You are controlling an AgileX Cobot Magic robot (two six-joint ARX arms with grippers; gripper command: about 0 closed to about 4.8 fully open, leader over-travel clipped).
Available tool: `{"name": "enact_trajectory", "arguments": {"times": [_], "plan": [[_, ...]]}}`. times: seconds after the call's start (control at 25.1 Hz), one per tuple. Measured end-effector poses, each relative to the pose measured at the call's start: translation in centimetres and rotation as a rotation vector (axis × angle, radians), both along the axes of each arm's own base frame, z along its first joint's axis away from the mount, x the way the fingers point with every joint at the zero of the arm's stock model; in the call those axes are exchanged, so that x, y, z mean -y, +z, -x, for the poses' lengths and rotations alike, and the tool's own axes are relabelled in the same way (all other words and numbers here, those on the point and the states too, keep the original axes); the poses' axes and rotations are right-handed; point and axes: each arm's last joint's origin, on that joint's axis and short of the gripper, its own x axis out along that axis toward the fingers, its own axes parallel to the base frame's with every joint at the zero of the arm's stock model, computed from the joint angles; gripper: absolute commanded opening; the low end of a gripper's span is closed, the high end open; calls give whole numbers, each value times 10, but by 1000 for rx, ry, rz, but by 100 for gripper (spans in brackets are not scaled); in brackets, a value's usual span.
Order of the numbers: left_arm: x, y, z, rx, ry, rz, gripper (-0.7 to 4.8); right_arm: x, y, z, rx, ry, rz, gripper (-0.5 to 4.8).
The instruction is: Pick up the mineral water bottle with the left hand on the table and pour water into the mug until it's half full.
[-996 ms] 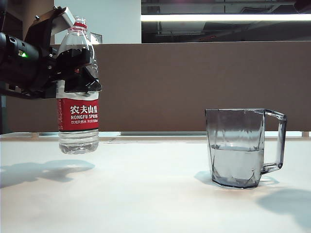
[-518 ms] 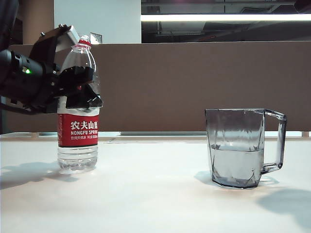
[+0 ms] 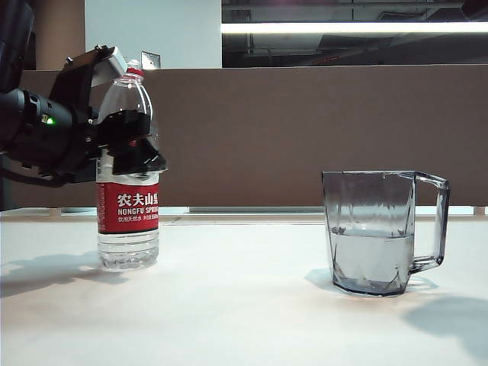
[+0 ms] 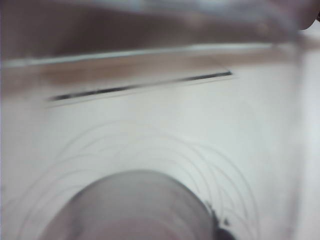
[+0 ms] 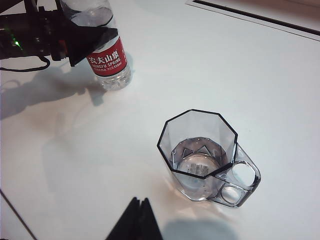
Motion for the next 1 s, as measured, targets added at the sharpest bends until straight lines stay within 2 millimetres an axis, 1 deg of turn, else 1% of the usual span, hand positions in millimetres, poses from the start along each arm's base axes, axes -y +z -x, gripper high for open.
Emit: {"name": "enact_trajectory", "arguments": {"times": [0.04,0.08,0.36,0.6,0.76,1.0], "plan": [[0,0,0,0,0,-1,378,0,0,0,0,0,0,-8],[0,0,0,0,-1,0,386,0,0,0,0,0,0,-8],[-1,2,2,-24,4,20,385,0,0,0,0,0,0,-8],[-5,11,10,-70,5,0,385,0,0,0,0,0,0,-8],[-9,20,20,-114,6,-18,385,0,0,0,0,0,0,-8],[-14,21,31,-196,5,-65,385,0,0,0,0,0,0,-8]]}}
